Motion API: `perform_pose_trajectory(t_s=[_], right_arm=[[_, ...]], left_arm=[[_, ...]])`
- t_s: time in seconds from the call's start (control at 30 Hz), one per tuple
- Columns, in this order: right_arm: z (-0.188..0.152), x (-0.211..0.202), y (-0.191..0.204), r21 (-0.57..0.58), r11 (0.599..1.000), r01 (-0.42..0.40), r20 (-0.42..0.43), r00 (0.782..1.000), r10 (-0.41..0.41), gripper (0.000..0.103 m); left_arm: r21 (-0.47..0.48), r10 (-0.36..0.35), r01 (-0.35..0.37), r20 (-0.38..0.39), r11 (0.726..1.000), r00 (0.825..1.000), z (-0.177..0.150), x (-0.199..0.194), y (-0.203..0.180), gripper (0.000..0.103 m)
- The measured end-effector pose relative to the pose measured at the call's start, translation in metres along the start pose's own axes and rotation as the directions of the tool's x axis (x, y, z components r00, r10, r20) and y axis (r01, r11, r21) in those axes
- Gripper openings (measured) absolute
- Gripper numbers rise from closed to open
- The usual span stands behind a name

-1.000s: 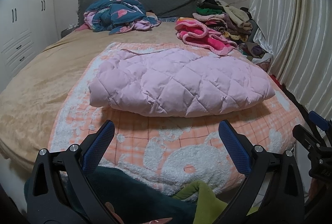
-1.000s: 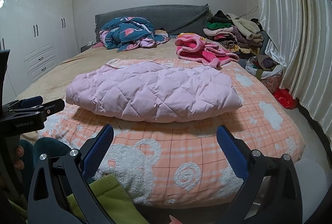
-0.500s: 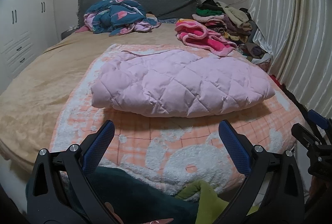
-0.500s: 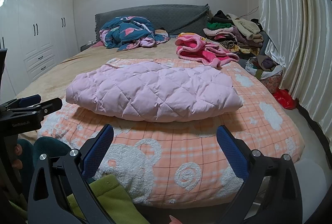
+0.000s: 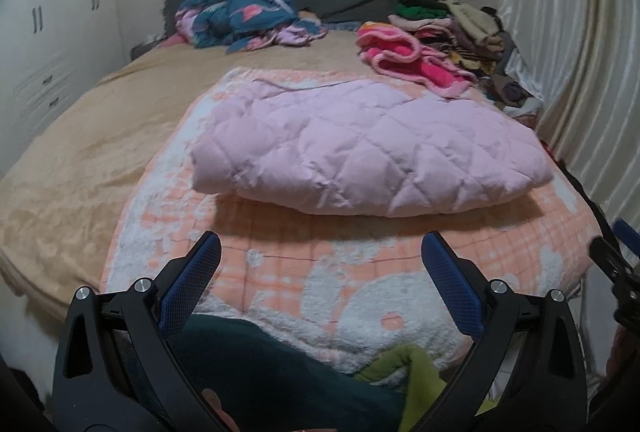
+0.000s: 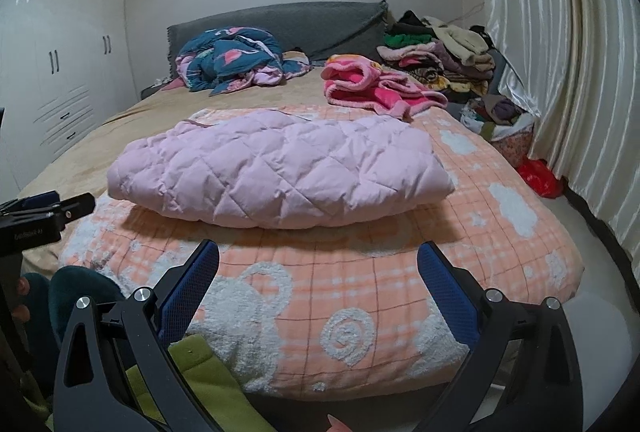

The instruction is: Fold large clothes

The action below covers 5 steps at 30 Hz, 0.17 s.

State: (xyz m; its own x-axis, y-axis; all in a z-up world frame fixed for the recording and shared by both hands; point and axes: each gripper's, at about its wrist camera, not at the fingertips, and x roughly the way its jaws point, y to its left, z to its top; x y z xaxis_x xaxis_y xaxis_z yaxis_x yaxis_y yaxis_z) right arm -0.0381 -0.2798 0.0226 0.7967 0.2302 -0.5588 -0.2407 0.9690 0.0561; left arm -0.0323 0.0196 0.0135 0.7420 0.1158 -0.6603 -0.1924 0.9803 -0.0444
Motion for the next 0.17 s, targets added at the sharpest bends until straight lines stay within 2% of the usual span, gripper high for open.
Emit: perform_pose_trajectory(t_s=[0.1,0.17], right_arm=[[-0.002,0.006,-0.02,0.044,0.999,0.032,-0.005,0.999,-0.032,0.099],[-0.005,0.01,-0.033,0.072,0.996,0.057,-0.007,0.998,-0.057,0.099]], left_arm=[[-0.04,0.027,-0.028,-0.021,0.999,0.999,0.009,0.014,0.023,0.094],[-0.093,0.041,-0.045,-0.045,0.995,0.998,0.019,0.029,0.052,0.094]])
